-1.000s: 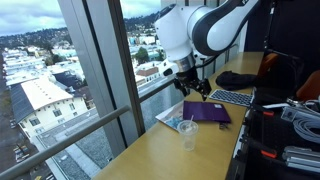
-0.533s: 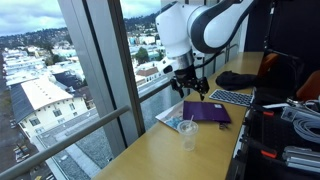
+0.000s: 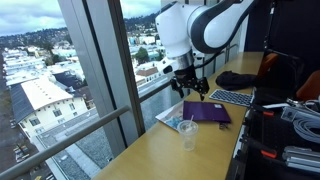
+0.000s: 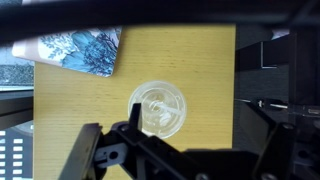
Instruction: Put the straw in the plastic cup
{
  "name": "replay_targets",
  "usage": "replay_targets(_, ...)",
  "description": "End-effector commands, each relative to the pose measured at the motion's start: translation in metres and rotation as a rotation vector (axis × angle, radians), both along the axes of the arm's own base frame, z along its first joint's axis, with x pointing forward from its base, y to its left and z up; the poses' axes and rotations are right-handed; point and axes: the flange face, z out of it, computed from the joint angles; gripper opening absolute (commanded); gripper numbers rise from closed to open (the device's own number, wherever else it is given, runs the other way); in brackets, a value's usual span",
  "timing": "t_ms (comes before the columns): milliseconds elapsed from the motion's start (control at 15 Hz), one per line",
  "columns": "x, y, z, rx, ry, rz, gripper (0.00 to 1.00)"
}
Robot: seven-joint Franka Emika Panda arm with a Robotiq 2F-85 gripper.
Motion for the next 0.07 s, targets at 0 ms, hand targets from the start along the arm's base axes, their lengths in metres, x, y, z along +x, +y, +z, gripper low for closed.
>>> replay_targets(0, 0.0003, 0.0004, 0.0003, 0.0, 0.001, 0.0, 1.0)
